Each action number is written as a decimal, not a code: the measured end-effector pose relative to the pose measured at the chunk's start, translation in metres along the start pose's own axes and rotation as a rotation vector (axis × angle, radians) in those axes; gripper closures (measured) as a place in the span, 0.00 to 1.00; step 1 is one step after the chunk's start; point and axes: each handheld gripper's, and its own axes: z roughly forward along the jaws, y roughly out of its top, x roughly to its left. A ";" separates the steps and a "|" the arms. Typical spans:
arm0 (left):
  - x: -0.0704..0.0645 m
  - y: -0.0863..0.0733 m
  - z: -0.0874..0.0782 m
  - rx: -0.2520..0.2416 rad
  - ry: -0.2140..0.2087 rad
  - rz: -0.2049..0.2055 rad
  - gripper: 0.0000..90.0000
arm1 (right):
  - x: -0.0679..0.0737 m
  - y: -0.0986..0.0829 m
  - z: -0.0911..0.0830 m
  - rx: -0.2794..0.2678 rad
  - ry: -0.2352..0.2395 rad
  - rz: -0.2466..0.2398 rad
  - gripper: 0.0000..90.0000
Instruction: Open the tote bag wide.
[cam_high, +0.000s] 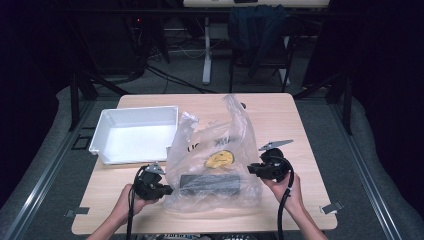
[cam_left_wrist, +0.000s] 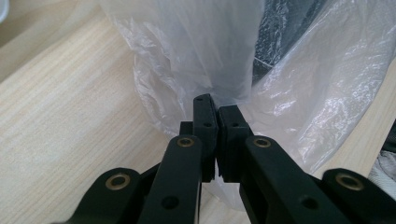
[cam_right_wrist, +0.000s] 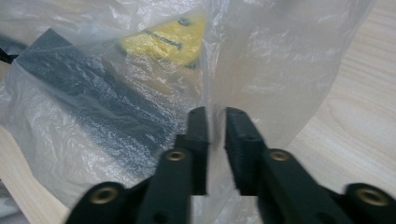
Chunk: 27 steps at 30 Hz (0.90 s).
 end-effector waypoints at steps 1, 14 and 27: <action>0.000 0.000 0.000 -0.001 0.000 0.000 0.97 | 0.000 0.000 -0.001 0.000 0.004 0.003 0.99; 0.001 0.004 -0.016 -0.068 -0.002 -0.014 0.70 | 0.009 -0.014 -0.012 0.015 0.010 -0.025 1.00; 0.017 0.032 -0.024 -0.186 0.005 -0.095 0.70 | 0.010 -0.026 -0.017 0.057 0.019 -0.064 1.00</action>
